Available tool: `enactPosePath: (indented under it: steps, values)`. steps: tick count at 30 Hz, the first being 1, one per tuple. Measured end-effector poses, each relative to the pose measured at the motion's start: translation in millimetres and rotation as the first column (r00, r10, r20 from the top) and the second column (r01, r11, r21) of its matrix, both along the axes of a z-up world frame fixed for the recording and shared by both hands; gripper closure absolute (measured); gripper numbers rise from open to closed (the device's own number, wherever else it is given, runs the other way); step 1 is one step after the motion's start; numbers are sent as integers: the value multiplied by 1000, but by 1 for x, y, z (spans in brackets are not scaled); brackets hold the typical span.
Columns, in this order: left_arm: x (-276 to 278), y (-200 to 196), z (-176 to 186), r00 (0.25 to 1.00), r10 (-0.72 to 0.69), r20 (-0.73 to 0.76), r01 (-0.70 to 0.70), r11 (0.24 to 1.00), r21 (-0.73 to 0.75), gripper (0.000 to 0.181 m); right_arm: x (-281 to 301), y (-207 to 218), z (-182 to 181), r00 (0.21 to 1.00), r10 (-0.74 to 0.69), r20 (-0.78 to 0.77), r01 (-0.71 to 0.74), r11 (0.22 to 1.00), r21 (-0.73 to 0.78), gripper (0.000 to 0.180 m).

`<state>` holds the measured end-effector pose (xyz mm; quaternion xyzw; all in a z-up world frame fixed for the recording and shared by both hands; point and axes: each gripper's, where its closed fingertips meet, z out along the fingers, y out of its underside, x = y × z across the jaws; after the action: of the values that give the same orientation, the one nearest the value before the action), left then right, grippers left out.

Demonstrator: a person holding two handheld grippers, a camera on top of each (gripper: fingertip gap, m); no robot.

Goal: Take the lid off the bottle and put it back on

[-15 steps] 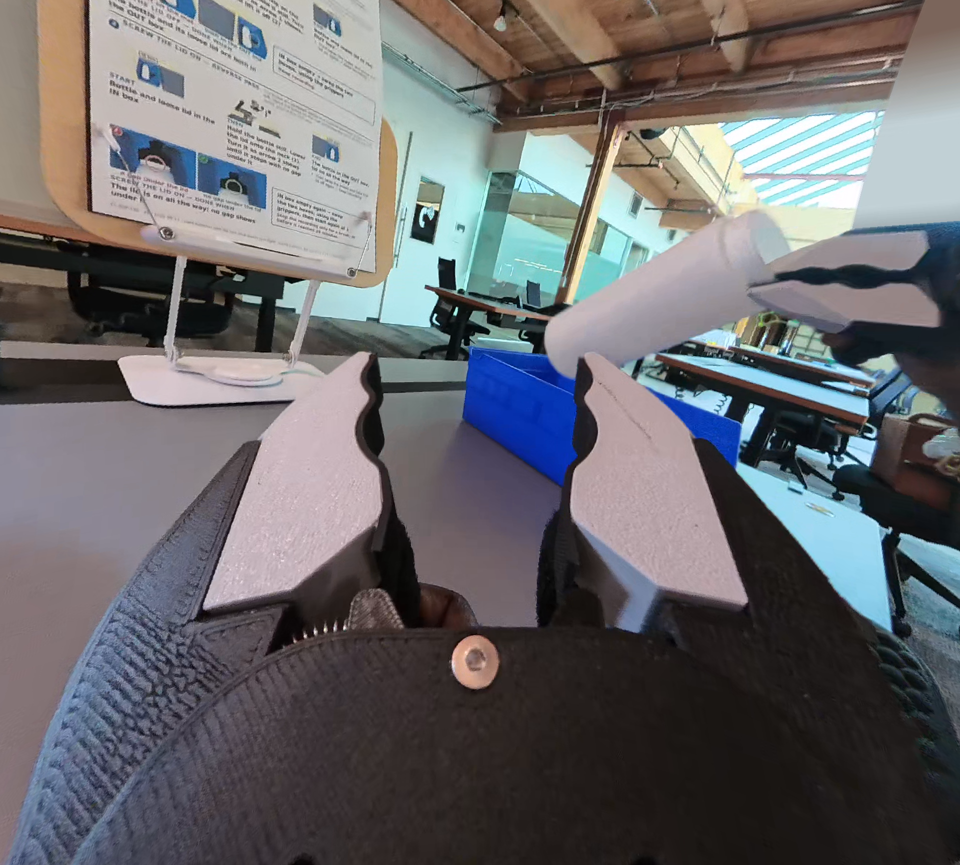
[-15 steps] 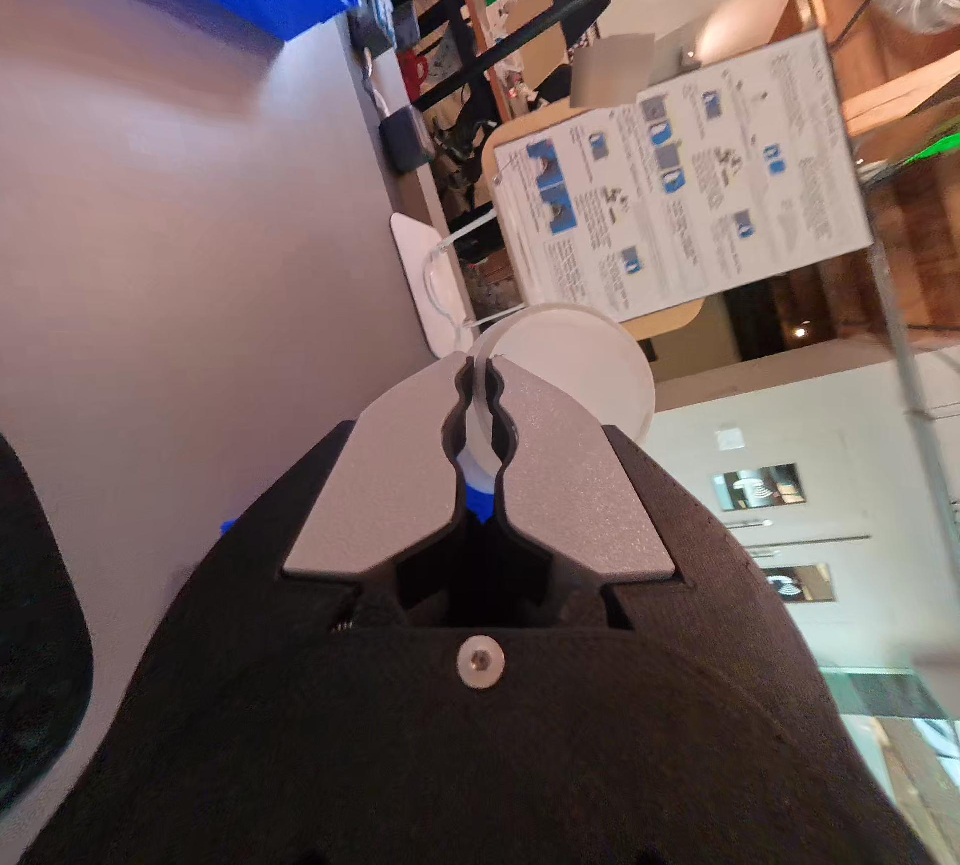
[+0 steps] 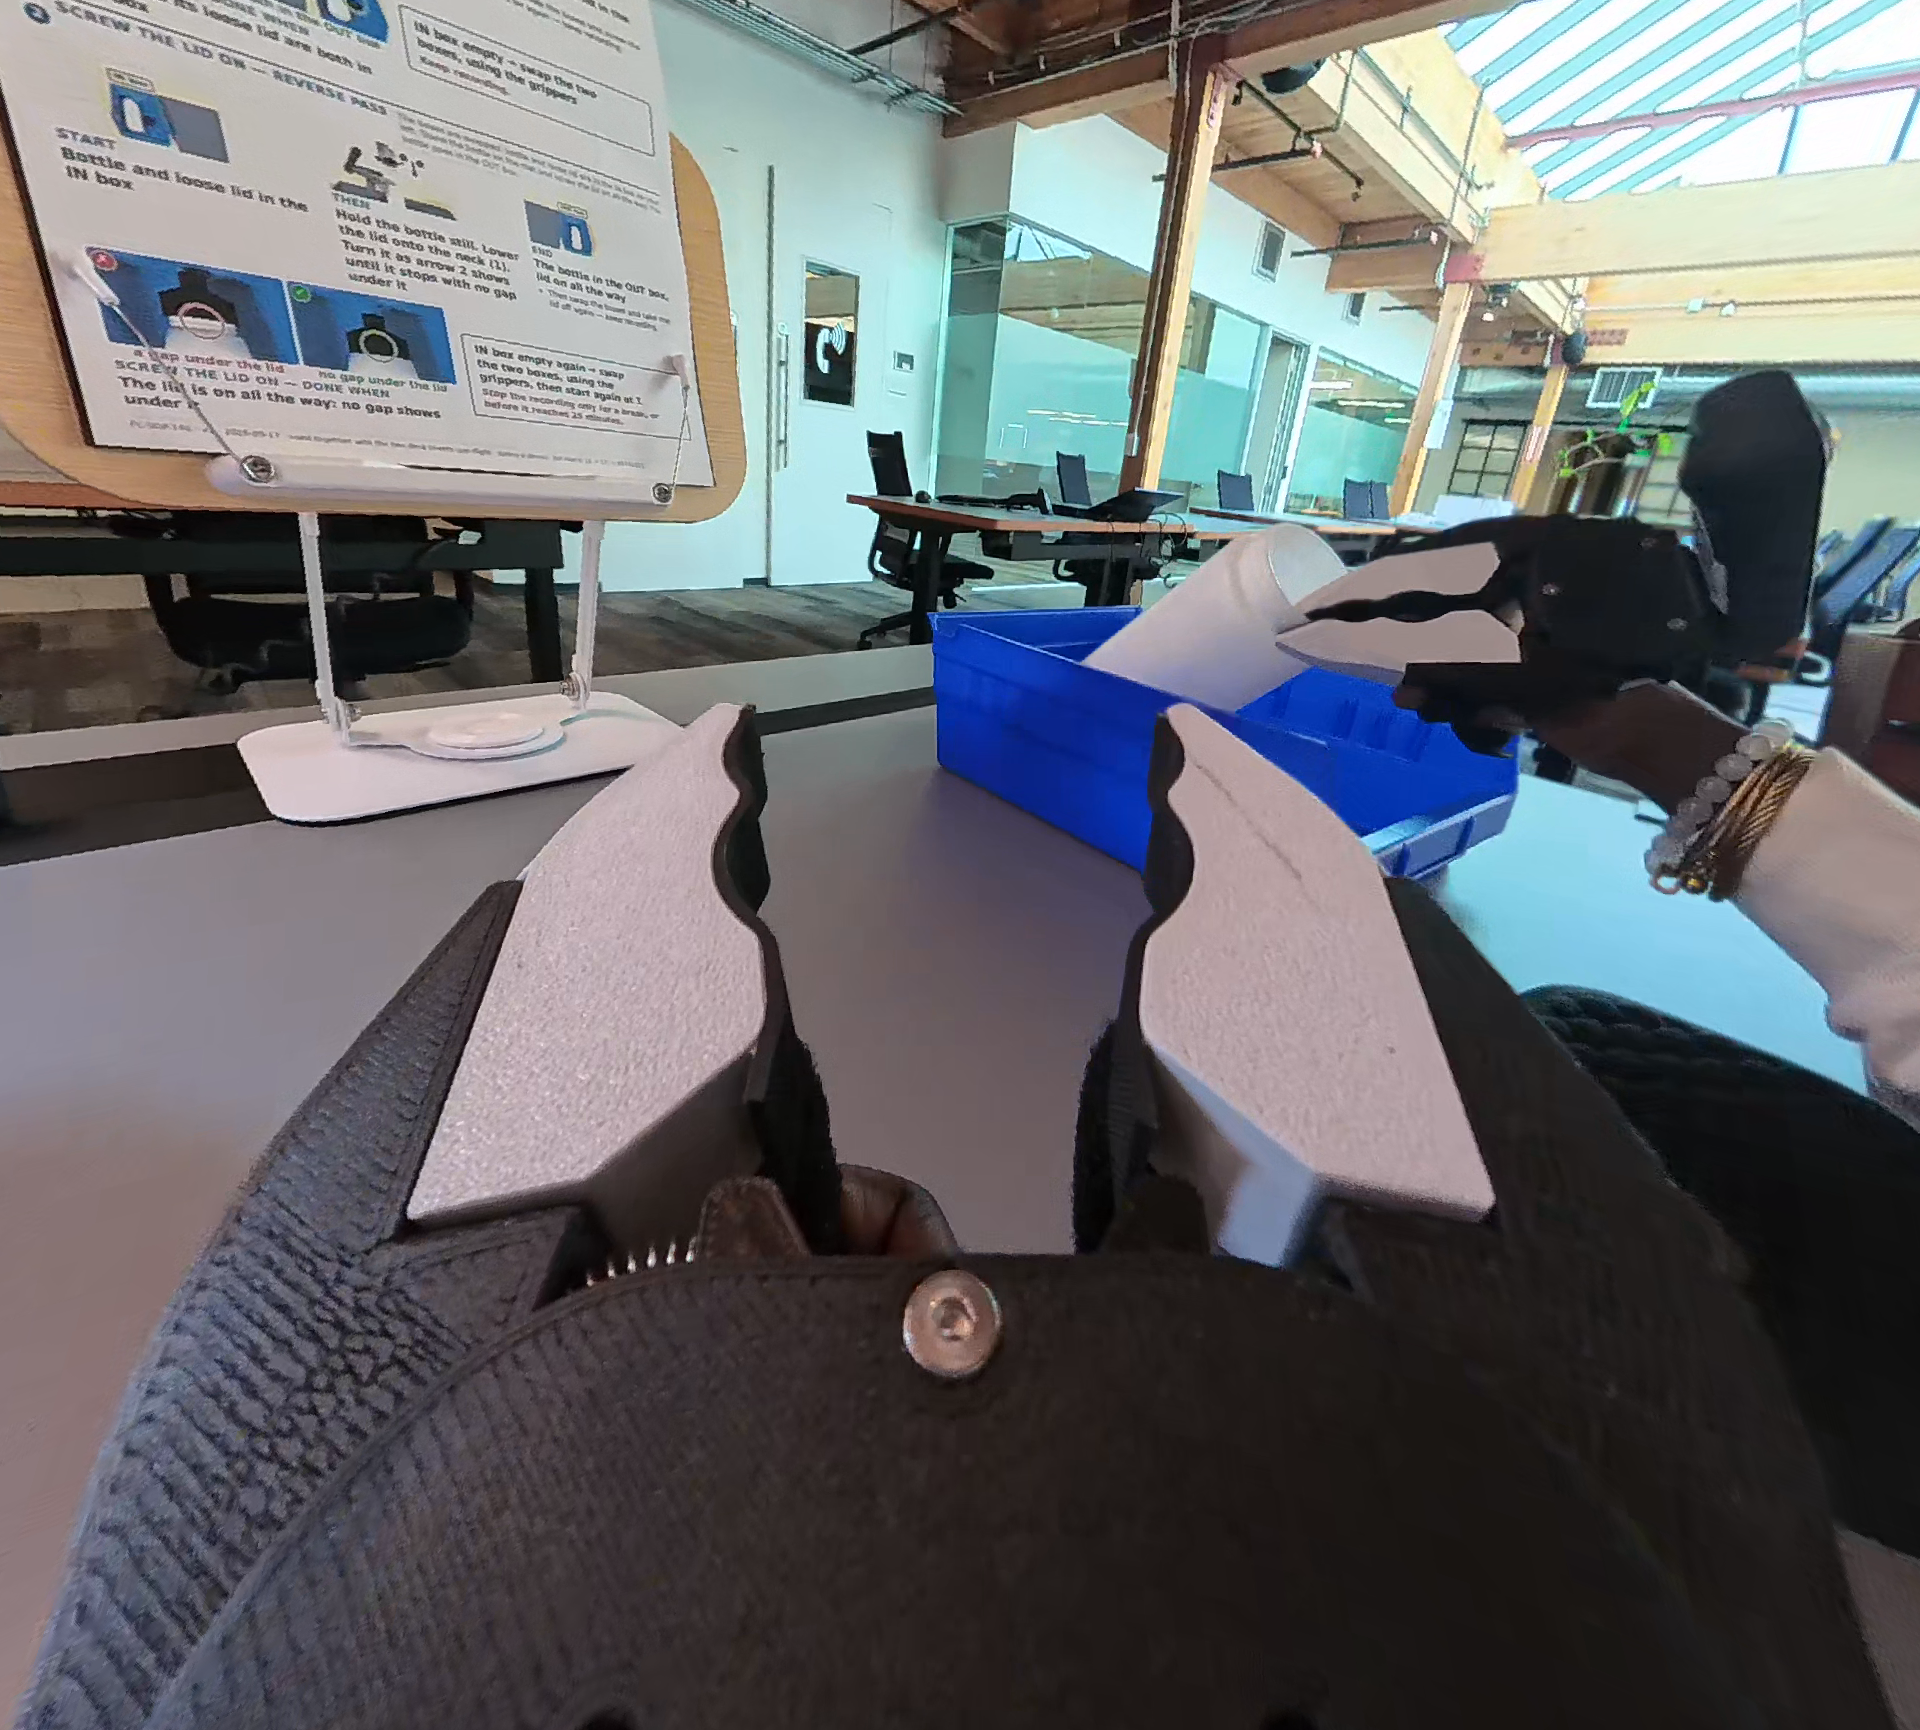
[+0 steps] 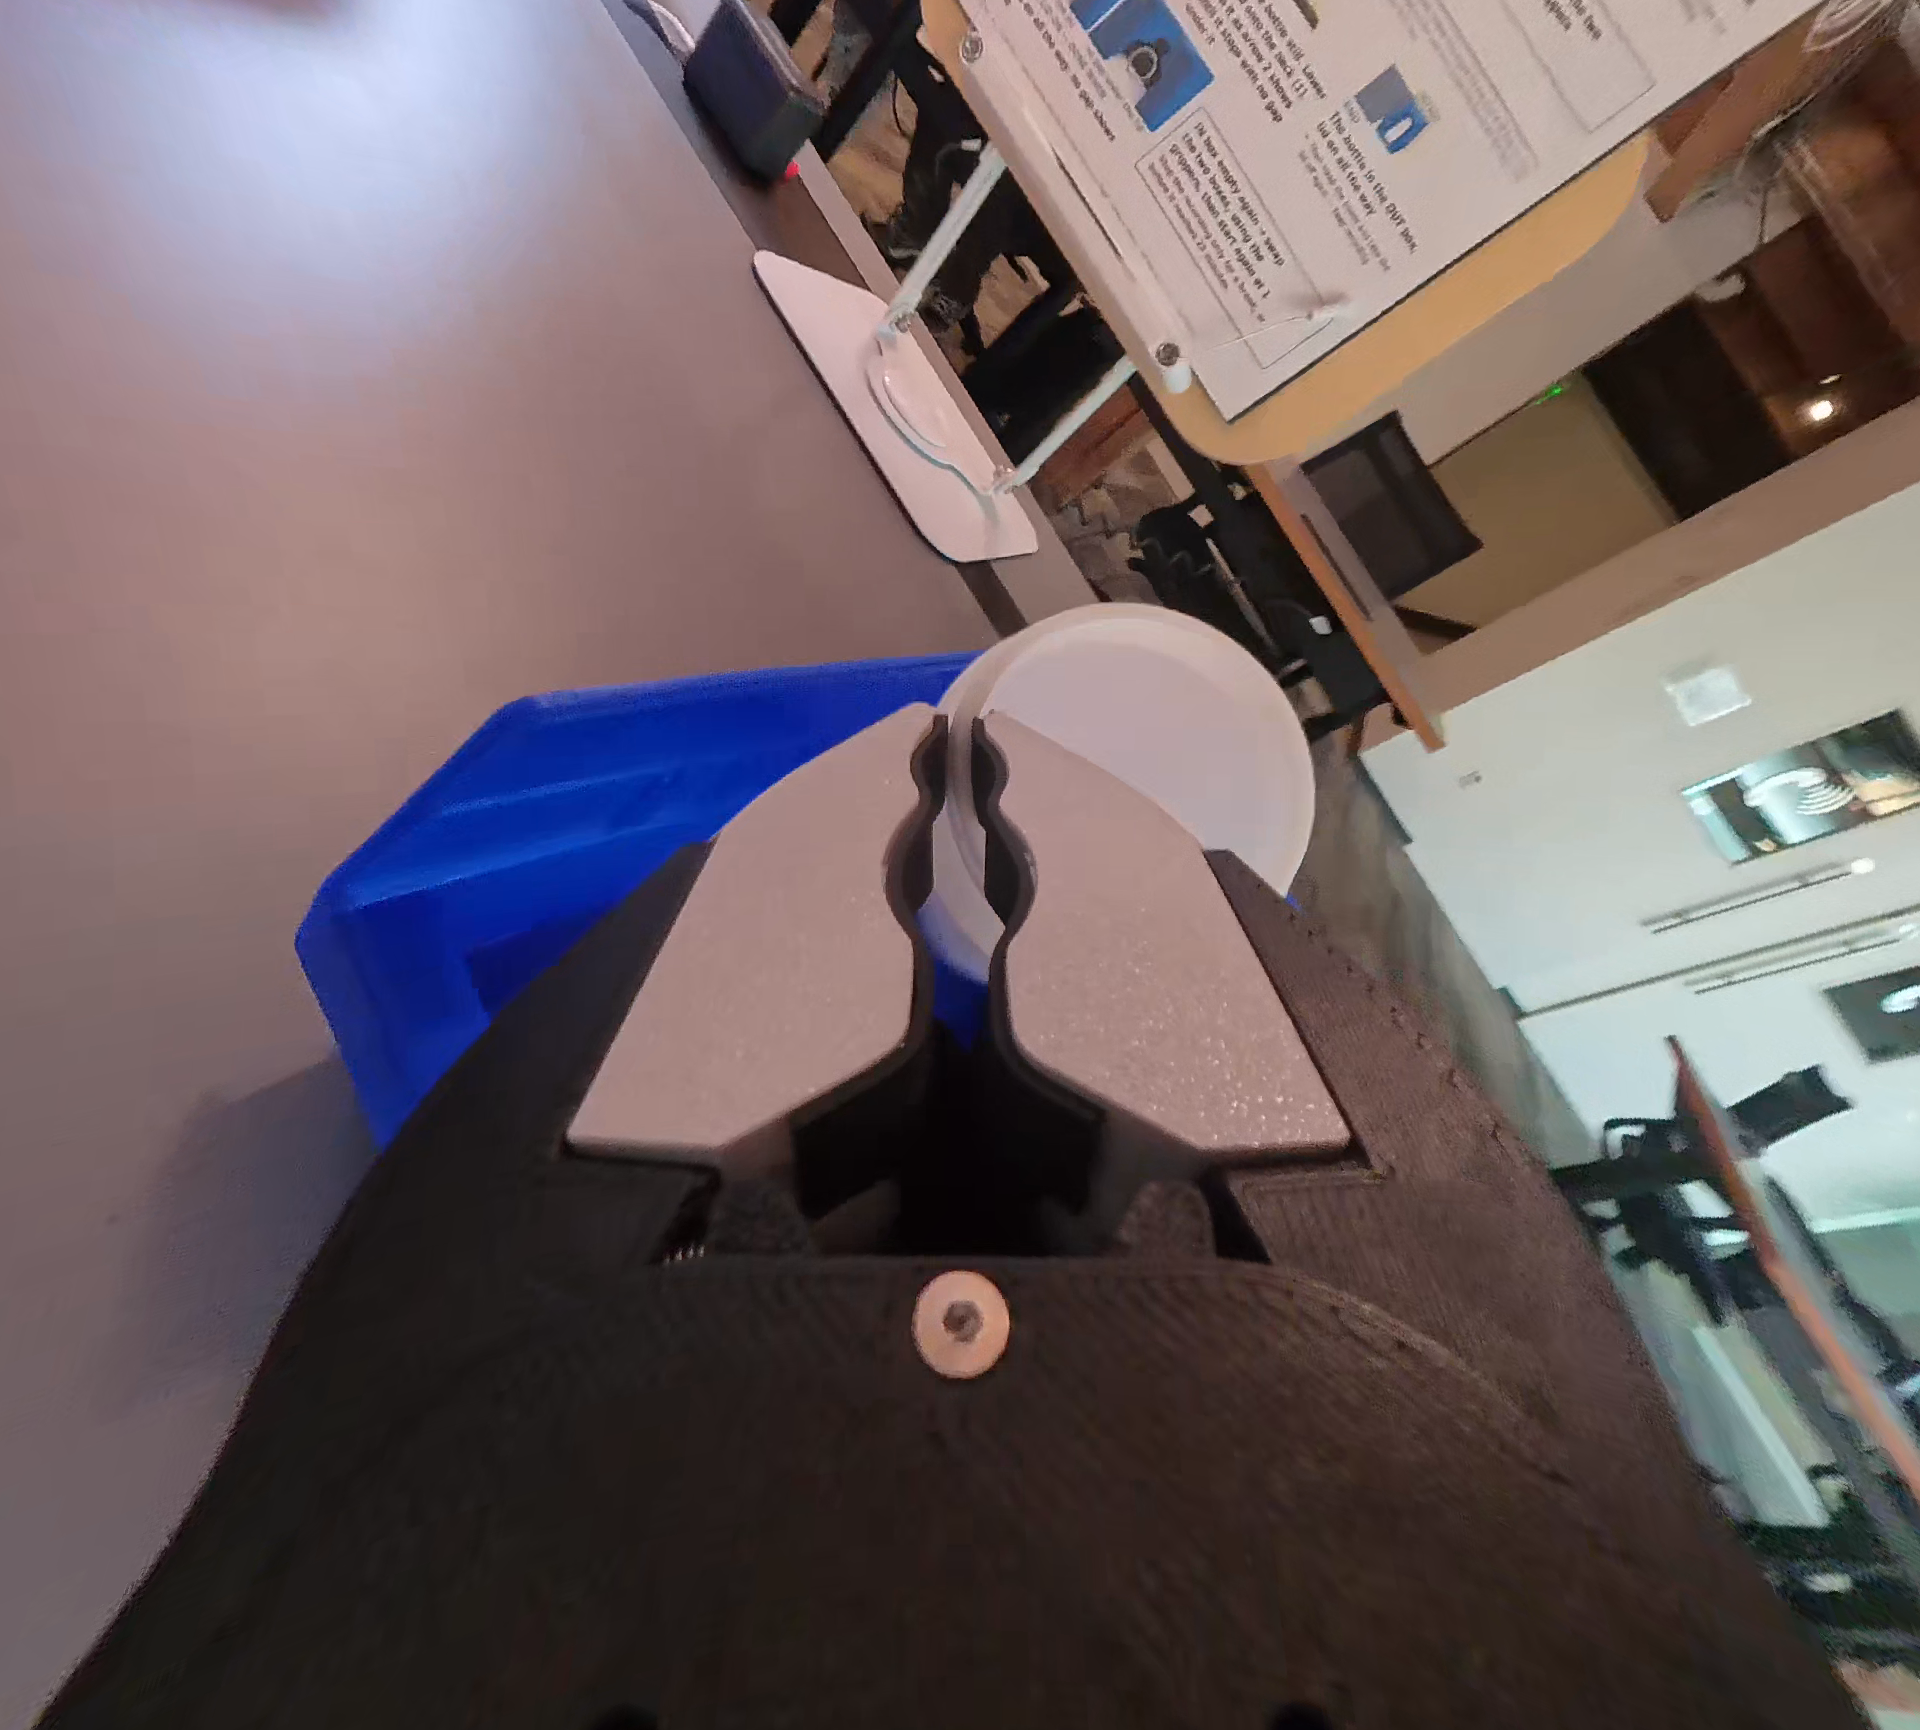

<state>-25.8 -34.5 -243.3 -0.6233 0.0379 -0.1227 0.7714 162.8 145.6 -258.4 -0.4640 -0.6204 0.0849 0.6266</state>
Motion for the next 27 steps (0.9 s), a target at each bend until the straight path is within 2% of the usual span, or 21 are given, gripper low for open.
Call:
enactPosePath:
  steps: [6, 9, 13, 17, 22, 24, 27]
  values:
    - [1, 0, -1, 1000, -3, -6, 3, 1000, -5, 110, 10, -4, -32, 999, -37, 15, 39, 980, -196, 174]
    - [3, 0, -2, 1000, -8, -13, 8, 1000, -8, 110, 17, -7, -49, 994, -76, 84, 96, 958, -270, 172]
    - [1, 2, -6, 1000, 8, -21, -9, 999, -36, 111, 26, -6, -74, 974, -130, 184, 196, 893, -404, 170]
    - [2, 3, -7, 1000, 4, -20, -4, 999, -44, 111, 29, -3, -90, 959, -157, 236, 255, 844, -472, 169]
    - [3, 4, -9, 1000, 2, -27, -3, 999, -53, 111, 28, -7, -88, 967, -153, 202, 240, 812, -532, 168]
    - [3, 5, -11, 999, 7, -37, -9, 998, -66, 111, 28, -9, -82, 972, -156, 173, 227, 805, -548, 155]
    - [-2, 11, -26, 996, 46, -74, -58, 985, -165, 111, 32, -13, -72, 972, -180, 148, 232, 800, -553, 144]
